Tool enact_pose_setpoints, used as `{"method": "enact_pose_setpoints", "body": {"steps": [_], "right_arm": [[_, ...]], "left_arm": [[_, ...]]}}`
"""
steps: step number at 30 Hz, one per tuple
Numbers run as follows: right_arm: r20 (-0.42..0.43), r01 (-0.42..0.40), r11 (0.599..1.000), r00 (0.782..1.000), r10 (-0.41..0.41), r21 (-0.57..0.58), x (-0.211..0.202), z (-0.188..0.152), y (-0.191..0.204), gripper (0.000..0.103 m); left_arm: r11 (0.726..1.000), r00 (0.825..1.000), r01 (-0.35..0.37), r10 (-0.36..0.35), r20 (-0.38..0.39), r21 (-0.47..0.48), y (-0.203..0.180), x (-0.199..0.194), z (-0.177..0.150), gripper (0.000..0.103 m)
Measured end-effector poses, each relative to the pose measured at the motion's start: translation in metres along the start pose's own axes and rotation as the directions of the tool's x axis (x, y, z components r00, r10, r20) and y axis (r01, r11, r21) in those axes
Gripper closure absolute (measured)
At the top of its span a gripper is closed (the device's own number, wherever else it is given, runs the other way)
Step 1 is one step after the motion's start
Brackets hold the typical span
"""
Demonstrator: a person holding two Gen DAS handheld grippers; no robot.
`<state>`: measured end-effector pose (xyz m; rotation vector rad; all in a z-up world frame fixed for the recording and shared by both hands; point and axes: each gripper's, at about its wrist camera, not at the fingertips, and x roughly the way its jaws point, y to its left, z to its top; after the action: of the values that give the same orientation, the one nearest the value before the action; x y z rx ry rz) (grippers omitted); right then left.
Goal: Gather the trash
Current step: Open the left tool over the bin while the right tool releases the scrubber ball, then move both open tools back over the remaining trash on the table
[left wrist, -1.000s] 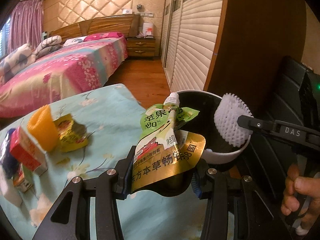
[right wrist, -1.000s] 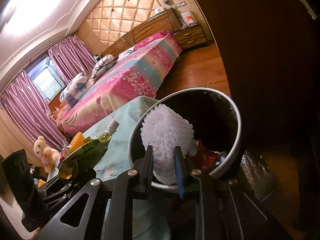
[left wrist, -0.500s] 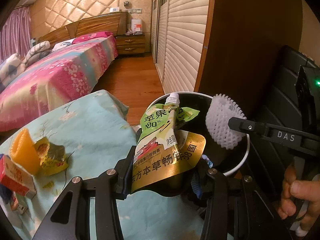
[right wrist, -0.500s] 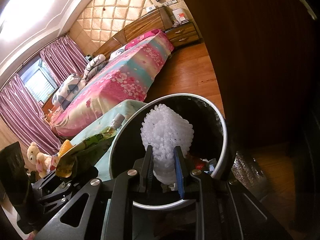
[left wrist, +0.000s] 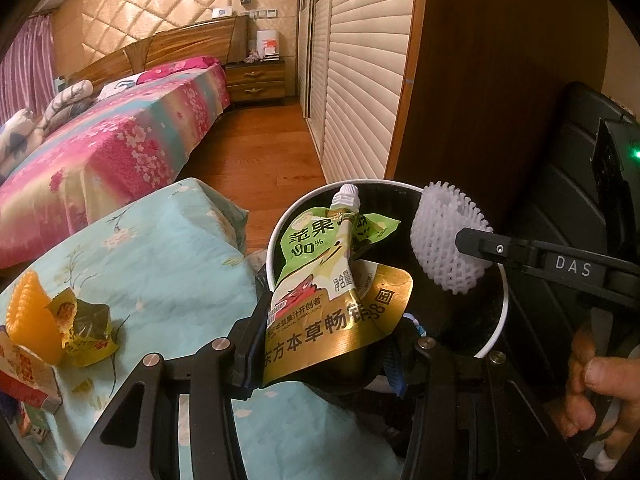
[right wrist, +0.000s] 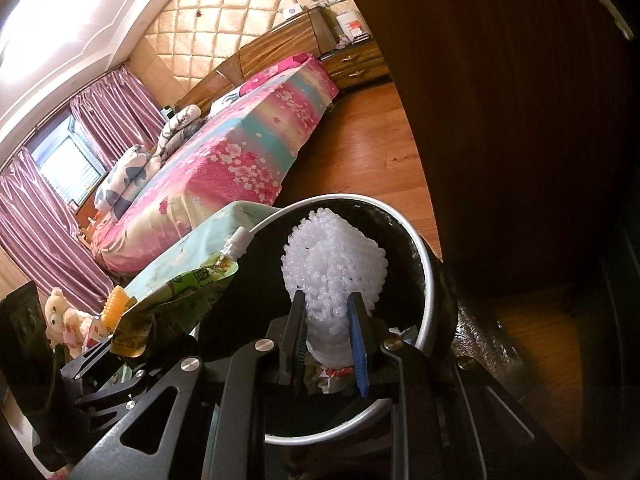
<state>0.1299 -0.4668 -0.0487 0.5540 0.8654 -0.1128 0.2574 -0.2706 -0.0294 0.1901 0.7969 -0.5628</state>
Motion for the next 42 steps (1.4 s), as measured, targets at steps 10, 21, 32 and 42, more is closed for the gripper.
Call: {"method": "enact_pose_setpoints", "body": {"steps": [10, 21, 32, 42], "right_arm": [[-0.014, -0.001, 1.000, 1.000, 0.001, 0.021, 0.004, 0.003, -0.004, 0.076], [0.019, -0.039, 0.999, 0.999, 0.039, 0.028, -0.011, -0.005, 0.007, 0.058], [0.004, -0.101, 0.992, 0.995, 0.102, -0.069, -0.012, -0.031, 0.062, 0.047], [-0.055, -0.169, 0.968, 0.985, 0.162, -0.184, 0.000, -0.069, 0.121, 0.030]], "left_arm": [[1.000, 1.000, -0.002, 0.002, 0.002, -0.008, -0.005, -0.003, 0.002, 0.053], [0.996, 0.999, -0.008, 0.011, 0.035, -0.089, 0.012, -0.040, -0.028, 0.044], [0.972, 0.996, -0.075, 0.086, 0.039, -0.223, 0.053, -0.091, -0.078, 0.044], [0.936, 0.984, -0.166, 0.179, 0.015, -0.311, 0.082, -0.137, -0.124, 0.043]]}}
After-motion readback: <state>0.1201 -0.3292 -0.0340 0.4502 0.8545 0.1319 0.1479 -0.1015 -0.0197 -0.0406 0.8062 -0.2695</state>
